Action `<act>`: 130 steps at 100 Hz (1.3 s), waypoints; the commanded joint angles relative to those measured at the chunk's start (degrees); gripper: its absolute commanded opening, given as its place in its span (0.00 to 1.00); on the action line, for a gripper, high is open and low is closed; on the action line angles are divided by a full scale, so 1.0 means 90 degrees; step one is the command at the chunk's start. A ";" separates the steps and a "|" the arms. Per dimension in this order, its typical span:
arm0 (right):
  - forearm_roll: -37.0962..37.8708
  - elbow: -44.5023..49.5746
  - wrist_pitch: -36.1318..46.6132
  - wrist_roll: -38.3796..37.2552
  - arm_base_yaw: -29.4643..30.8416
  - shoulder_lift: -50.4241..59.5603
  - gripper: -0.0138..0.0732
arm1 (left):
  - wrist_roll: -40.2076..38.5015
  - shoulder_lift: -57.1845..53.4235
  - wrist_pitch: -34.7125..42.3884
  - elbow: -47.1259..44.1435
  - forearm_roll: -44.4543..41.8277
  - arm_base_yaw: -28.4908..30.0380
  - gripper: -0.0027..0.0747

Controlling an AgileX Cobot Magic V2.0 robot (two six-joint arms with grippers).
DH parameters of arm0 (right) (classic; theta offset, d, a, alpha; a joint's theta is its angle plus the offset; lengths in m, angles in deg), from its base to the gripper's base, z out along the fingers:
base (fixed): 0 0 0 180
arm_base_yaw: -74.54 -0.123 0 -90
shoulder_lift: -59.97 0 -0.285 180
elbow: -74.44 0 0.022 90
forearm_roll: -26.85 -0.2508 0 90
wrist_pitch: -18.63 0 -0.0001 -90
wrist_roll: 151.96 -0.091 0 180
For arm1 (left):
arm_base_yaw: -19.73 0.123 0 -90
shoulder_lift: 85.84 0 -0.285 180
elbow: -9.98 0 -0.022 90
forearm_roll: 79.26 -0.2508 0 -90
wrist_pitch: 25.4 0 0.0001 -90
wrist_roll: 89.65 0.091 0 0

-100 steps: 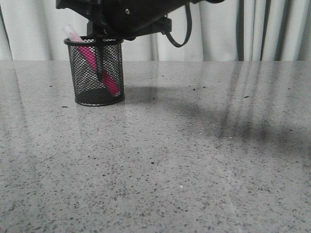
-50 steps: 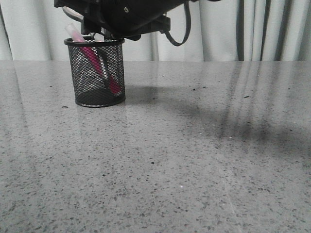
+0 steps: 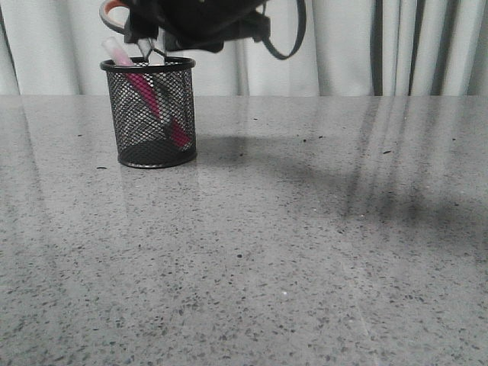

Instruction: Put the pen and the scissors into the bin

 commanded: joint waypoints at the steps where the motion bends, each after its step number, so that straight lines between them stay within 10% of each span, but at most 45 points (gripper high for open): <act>1: 0.0027 -0.0154 0.0429 -0.0002 -0.0005 0.0500 0.50 | -0.0023 0.0027 0.0245 0.0174 0.0206 -0.0038 0.53; 37: 0.0069 -0.0154 0.0204 0.0011 -0.0005 0.1011 0.49 | -0.0023 0.0027 0.0258 0.0174 -0.0055 -0.0038 0.53; 53: 0.0135 0.0012 -0.0820 0.0945 -0.0005 0.2072 0.07 | -0.0519 -0.0003 0.0327 0.0174 -0.0804 0.0014 0.28; 71: 0.0583 0.1350 -0.1596 0.1192 -0.0005 0.4119 0.09 | -0.1735 -0.0326 0.0377 0.0041 -0.2234 0.0178 0.01; 96: 0.0915 0.3775 -0.2839 0.1192 -0.0005 0.7645 0.09 | -0.3169 -0.1209 0.0511 -0.0936 -0.3752 0.0836 0.01; 130: 0.1704 0.5061 -0.4787 0.0154 0.0456 1.1532 0.09 | -0.3195 -0.1557 0.0689 -0.1936 -0.3140 0.1444 0.01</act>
